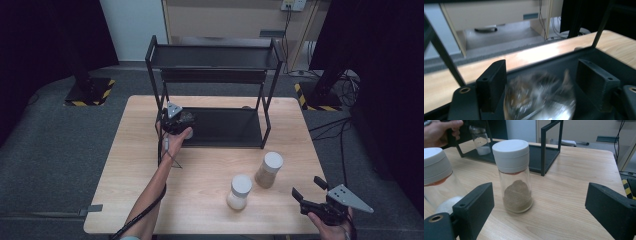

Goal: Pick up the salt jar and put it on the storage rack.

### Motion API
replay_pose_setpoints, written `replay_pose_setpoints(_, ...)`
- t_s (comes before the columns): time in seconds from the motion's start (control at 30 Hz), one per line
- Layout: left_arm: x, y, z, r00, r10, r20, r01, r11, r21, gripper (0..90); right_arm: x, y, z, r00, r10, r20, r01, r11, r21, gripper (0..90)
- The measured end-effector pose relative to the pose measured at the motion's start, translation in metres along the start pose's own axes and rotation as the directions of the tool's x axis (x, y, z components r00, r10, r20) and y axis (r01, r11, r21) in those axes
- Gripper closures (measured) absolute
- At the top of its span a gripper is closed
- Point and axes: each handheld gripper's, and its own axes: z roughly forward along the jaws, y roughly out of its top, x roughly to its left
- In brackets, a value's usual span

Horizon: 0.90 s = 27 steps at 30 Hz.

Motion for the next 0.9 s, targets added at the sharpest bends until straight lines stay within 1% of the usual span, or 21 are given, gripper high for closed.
replay_pose_setpoints(0.03,0.000,0.008,-0.002,0.9999,0.002,0.014,-0.002,0.9999,-0.012,20.8,0.000,0.000,0.000,1.0000,-0.001,0.000,0.001,1.000,-0.002,8.5)
replay_pose_setpoints(0.1,-0.001,0.016,-0.006,0.9996,0.014,0.024,-0.014,0.9996,-0.024,18.7,0.000,0.000,0.000,1.0000,0.000,0.000,0.000,1.000,-0.001,8.5)
replay_pose_setpoints(0.13,-0.001,0.020,-0.007,0.9993,0.014,0.034,-0.013,0.9995,-0.027,17.4,0.000,0.000,0.000,1.0000,0.000,0.000,0.000,1.000,-0.001,8.5)
replay_pose_setpoints(0.17,0.000,0.024,-0.008,0.9989,0.010,0.045,-0.009,0.9996,-0.027,15.9,0.000,0.000,0.000,1.0000,-0.001,0.000,0.001,1.000,-0.002,8.5)
replay_pose_setpoints(0.2,0.001,0.028,-0.010,0.9984,0.017,0.054,-0.016,0.9996,-0.021,14.1,0.000,0.000,0.000,1.0000,-0.002,-0.001,0.002,1.000,-0.003,8.4)
replay_pose_setpoints(0.27,0.001,0.033,-0.014,0.9972,0.026,0.070,-0.024,0.9993,-0.029,12.4,0.000,0.000,0.000,1.0000,-0.002,-0.001,0.002,1.000,-0.002,8.5)
replay_pose_setpoints(0.33,0.005,0.039,-0.017,0.9946,0.022,0.102,-0.020,0.9995,-0.025,9.9,0.000,0.000,0.000,1.0000,-0.002,-0.002,0.002,1.000,-0.003,8.4)
replay_pose_setpoints(0.37,0.006,0.041,-0.019,0.9937,0.020,0.111,-0.017,0.9995,-0.026,9.2,0.000,0.000,0.000,1.0000,-0.002,-0.002,0.002,1.000,-0.004,8.5)
replay_pose_setpoints(0.5,0.010,0.046,-0.030,0.9904,0.023,0.137,-0.016,0.9988,-0.046,9.0,0.000,0.000,0.000,1.0000,-0.004,-0.002,0.004,1.000,-0.002,8.5)
replay_pose_setpoints(0.53,0.010,0.047,-0.033,0.9901,0.020,0.139,-0.013,0.9985,-0.053,9.0,0.001,0.000,0.000,1.0000,-0.005,-0.002,0.005,1.000,-0.002,8.5)
replay_pose_setpoints(0.6,0.012,0.047,-0.037,0.9870,0.002,0.161,0.008,0.9982,-0.060,9.0,0.001,0.000,0.000,1.0000,-0.006,-0.003,0.006,1.000,-0.001,8.5)
replay_pose_setpoints(0.63,0.013,0.047,-0.039,0.9855,0.003,0.170,0.008,0.9980,-0.063,9.0,0.001,0.000,0.000,1.0000,-0.006,-0.003,0.006,1.000,-0.001,8.5)
replay_pose_setpoints(0.7,0.014,0.049,-0.044,0.9834,0.012,0.181,0.000,0.9979,-0.065,9.0,0.001,0.000,0.000,1.0000,-0.007,-0.004,0.007,1.000,0.000,8.5)
replay_pose_setpoints(0.77,0.017,0.049,-0.050,0.9791,0.014,0.203,-0.001,0.9978,-0.067,8.8,0.001,0.000,0.000,1.0000,-0.006,-0.003,0.006,1.000,-0.001,8.4)
replay_pose_setpoints(0.9,0.019,0.051,-0.062,0.9712,0.049,0.233,-0.035,0.9973,-0.064,8.8,0.001,0.001,0.000,1.0000,-0.008,-0.004,0.008,1.000,0.001,8.5)
